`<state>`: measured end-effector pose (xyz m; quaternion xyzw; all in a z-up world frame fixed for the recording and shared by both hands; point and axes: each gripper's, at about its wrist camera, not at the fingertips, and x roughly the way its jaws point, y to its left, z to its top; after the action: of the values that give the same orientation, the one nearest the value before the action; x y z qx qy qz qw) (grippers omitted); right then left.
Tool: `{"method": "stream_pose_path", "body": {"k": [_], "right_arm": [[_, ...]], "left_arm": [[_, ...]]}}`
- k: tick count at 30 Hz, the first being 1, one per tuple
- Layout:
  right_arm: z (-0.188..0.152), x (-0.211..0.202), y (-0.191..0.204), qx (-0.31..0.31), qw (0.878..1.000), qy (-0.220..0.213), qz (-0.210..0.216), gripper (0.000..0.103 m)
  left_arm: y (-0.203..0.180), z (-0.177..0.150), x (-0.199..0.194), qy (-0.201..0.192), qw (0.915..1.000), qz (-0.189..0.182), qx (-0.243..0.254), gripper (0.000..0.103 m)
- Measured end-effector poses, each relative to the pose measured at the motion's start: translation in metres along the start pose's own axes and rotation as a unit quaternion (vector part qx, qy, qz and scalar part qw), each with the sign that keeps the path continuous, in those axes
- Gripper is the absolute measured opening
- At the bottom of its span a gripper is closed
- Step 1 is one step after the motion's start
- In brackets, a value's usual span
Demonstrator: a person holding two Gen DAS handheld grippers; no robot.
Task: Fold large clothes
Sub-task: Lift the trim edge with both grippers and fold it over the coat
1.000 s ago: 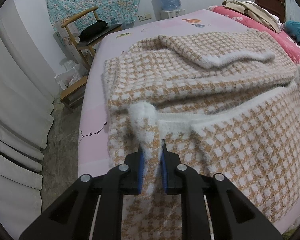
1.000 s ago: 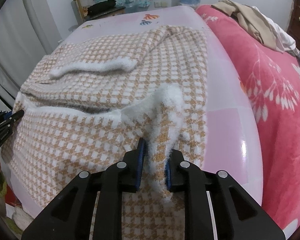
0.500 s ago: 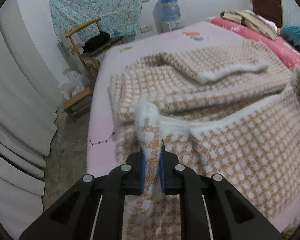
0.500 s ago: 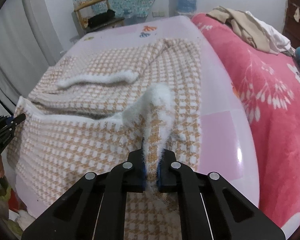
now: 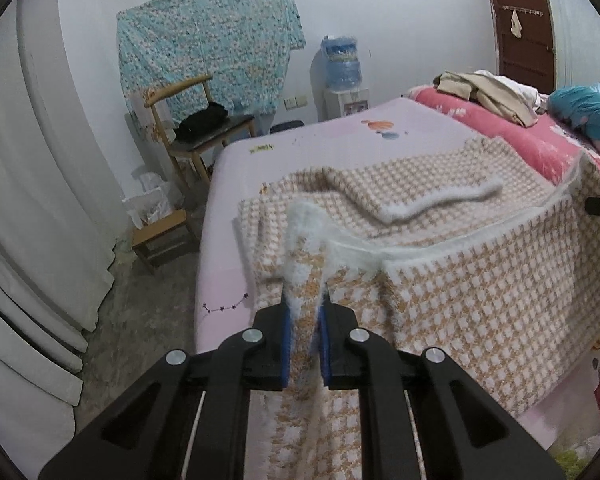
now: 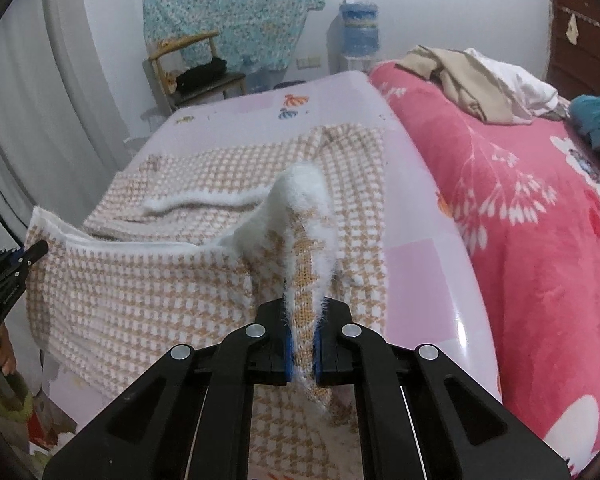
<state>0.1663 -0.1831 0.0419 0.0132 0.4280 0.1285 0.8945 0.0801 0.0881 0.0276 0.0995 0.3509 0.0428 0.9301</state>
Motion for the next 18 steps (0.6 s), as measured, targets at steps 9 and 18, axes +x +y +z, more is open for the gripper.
{"method": "stream_pose_path", "body": {"k": [9, 18], "right_arm": [[0.004, -0.014, -0.005, 0.008, 1.0, -0.019, 0.003, 0.005], [0.015, -0.024, -0.004, 0.009, 0.999, -0.046, 0.008, 0.005]], "left_arm": [[0.001, 0.012, -0.017, -0.034, 0.9994, 0.003, 0.002, 0.011], [0.002, 0.026, -0.027, -0.063, 0.9979, 0.005, 0.008, 0.011]]}}
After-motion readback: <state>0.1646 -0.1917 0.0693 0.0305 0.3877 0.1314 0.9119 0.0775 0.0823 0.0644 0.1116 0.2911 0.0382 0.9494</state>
